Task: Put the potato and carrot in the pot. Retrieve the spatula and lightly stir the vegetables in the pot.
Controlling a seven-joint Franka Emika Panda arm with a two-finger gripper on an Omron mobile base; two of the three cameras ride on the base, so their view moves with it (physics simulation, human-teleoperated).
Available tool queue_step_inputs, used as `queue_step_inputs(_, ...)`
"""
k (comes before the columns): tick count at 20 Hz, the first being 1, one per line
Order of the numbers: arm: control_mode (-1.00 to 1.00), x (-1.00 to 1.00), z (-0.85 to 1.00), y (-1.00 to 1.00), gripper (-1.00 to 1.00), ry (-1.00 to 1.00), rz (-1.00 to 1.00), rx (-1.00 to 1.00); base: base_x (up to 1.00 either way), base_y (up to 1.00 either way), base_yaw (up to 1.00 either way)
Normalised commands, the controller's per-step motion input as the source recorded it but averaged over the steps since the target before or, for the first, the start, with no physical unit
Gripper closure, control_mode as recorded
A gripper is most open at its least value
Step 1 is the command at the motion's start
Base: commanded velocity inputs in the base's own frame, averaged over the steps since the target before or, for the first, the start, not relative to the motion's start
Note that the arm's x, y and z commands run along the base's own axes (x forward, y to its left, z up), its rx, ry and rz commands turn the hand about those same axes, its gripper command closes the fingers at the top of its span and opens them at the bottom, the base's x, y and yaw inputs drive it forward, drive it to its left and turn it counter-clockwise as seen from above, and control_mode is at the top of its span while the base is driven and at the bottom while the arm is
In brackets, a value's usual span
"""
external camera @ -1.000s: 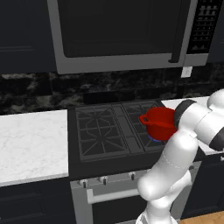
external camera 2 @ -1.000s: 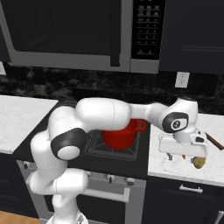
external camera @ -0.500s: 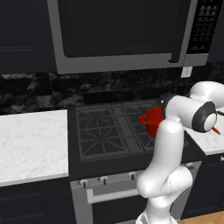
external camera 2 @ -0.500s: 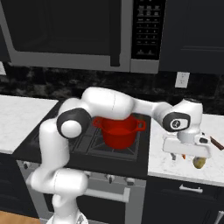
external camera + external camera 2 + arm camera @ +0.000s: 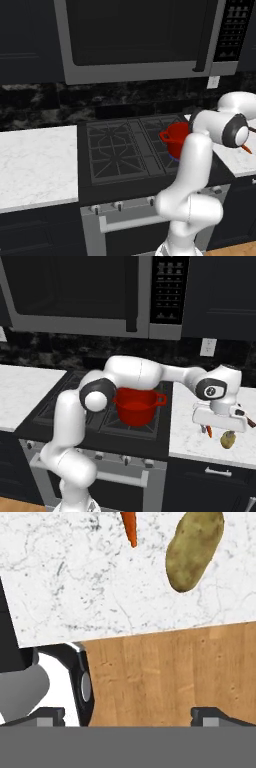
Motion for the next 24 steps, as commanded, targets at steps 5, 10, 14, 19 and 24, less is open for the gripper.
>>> queue_step_inputs(5, -1.0, 0.02, -0.39, 0.0, -1.0, -0.11, 0.0, 0.0, 0.0, 0.0, 0.0)
queue_step_inputs(10, -1.0, 0.0, -0.45, 0.0, -1.0, -0.16, 0.0, 0.0, 0.0, 0.0, 0.0)
queue_step_inputs(14, -1.0, 0.09, -0.26, -0.03, -1.0, -0.09, 0.0, 0.0, 0.0, 0.0, 0.0)
queue_step_inputs(19, -1.0, 0.34, -0.06, -0.23, -1.0, 0.0, 0.0, 0.02, 0.0, 0.0, 0.0)
queue_step_inputs(24, -1.0, 0.51, -0.12, -0.28, -1.0, 0.0, 0.0, 0.03, 0.0, 0.0, 0.0)
